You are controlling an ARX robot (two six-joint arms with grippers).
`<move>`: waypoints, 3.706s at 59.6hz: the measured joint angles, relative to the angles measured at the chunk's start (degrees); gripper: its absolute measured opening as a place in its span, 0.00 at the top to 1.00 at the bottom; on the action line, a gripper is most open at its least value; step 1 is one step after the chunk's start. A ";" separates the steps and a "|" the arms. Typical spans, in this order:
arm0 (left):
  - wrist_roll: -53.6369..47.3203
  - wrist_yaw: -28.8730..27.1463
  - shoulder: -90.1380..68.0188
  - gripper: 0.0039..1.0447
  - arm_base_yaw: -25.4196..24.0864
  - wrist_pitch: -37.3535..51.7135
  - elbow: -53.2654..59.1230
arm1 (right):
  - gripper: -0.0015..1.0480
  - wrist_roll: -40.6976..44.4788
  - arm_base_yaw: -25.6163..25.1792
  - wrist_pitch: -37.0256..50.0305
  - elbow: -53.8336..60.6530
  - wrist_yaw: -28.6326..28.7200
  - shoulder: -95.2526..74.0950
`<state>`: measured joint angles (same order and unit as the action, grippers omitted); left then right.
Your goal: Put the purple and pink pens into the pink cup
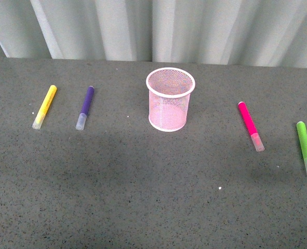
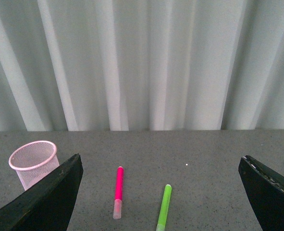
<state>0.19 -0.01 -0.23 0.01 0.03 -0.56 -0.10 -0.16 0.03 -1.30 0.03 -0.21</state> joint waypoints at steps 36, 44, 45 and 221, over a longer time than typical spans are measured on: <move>0.00 0.00 0.00 0.06 0.00 0.00 0.00 | 0.07 -0.02 0.00 0.00 0.00 0.00 0.00; 0.00 0.00 0.00 0.06 0.00 0.00 0.00 | 0.07 -0.02 0.00 0.00 0.00 0.00 0.00; 0.00 0.00 0.00 0.06 0.00 0.00 0.00 | 0.07 -0.02 0.00 0.00 0.00 0.00 0.00; 3.39 -4.63 -111.89 0.06 8.81 -5.49 -66.23 | 0.07 -0.02 0.00 0.00 0.00 0.00 0.00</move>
<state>3.57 -4.64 -112.12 8.82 -5.45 -66.78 -0.12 -0.16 0.03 -1.30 0.03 -0.21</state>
